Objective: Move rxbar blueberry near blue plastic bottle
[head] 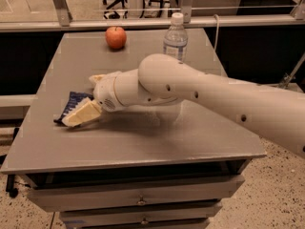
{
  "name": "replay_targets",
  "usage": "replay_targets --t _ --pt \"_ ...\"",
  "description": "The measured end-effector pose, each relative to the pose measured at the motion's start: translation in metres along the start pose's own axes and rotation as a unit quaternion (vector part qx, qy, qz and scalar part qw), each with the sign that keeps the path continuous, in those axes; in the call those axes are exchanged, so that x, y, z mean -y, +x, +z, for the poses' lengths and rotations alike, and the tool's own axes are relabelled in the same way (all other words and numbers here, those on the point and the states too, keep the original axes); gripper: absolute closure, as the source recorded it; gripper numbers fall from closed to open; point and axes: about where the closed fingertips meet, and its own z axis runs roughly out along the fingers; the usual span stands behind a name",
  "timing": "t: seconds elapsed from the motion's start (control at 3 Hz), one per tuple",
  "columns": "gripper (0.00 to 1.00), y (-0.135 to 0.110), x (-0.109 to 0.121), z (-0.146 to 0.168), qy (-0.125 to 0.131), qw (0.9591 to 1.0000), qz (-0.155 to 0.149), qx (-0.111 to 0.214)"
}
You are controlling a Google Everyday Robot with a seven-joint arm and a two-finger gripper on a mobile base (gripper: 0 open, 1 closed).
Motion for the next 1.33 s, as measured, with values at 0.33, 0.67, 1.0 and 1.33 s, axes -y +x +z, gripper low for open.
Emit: replay_targets --t 0.33,0.67,1.0,1.33 --pt "0.41 0.0057 -0.0005 0.0029 -0.004 0.9997 0.023 -0.001" --pt "0.63 0.0109 -0.0027 0.0007 -0.003 0.9993 0.038 -0.003" --pt "0.86 0.0092 -0.0048 -0.0047 0.0 0.9991 0.041 -0.008" --pt "1.0 0.0075 -0.0068 -0.0071 0.0 0.9991 0.041 -0.013"
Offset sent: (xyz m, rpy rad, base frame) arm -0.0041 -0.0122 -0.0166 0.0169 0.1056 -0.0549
